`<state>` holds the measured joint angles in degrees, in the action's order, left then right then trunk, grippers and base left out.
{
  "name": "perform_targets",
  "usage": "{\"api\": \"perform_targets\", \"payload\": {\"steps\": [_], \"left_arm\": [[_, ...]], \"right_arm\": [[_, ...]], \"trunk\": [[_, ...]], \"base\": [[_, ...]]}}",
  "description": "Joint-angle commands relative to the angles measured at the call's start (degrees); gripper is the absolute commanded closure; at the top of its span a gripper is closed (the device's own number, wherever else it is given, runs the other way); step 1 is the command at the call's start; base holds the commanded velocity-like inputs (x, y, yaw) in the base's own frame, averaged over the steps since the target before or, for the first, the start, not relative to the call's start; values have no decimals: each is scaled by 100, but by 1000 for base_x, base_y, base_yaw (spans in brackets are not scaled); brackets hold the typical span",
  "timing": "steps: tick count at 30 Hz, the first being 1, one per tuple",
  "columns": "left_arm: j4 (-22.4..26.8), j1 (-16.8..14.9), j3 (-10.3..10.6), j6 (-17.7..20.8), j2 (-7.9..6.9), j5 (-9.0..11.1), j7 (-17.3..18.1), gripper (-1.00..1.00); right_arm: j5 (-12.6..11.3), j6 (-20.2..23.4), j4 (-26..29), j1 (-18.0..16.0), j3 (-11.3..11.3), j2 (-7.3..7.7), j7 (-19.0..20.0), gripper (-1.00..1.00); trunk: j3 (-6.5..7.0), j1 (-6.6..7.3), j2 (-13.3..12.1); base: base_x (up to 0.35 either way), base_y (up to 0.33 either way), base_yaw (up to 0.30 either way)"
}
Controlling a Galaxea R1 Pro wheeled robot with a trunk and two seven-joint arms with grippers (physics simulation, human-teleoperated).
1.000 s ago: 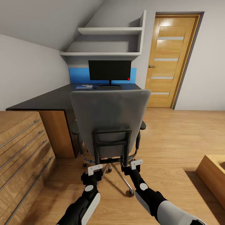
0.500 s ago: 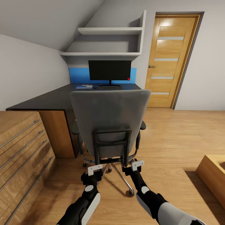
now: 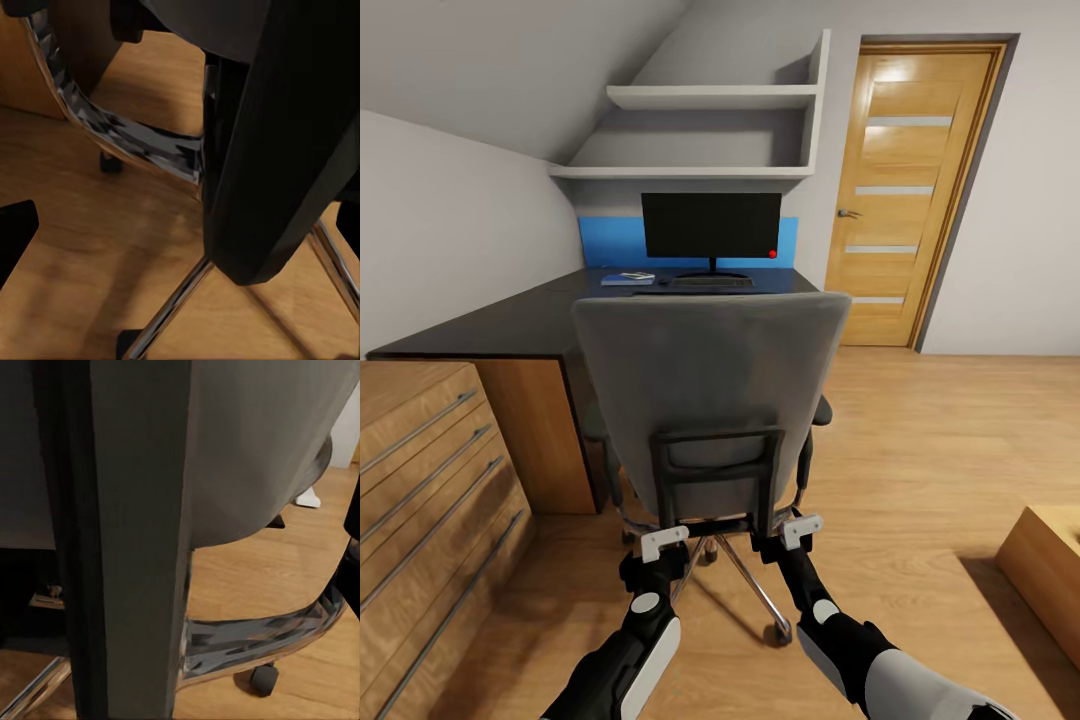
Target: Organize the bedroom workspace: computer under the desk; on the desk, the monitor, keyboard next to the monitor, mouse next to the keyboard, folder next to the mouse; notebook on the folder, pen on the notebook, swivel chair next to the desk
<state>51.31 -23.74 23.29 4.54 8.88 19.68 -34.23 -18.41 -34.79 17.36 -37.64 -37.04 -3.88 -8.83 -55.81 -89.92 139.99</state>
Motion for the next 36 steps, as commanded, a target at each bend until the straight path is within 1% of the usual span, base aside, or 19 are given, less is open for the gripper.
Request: {"api": "perform_targets", "payload": {"steps": [1, 6, 9, 36], "left_arm": [[8, -4, 17, 29, -4, 18, -44, -100], [9, -1, 17, 29, -8, 18, -42, -100], [10, -2, 17, 29, -7, 18, -40, -100], [11, -3, 17, 27, -7, 18, -25, -100]], "right_arm": [[-32, -19, -4, -6, -49, 1, -35, -100], [-32, -19, -5, -6, -49, -1, -34, -100], [-32, -19, -5, -6, -50, -6, -31, -100], [-32, -19, 4, -6, -49, -7, -39, -100]], "trunk": [[-6, 1, 2], [-6, 1, 2], [-6, 1, 2], [-6, 1, 2]], "base": [[34, 0, 0], [20, 0, 0], [163, 0, 0], [285, -6, 0]]}}
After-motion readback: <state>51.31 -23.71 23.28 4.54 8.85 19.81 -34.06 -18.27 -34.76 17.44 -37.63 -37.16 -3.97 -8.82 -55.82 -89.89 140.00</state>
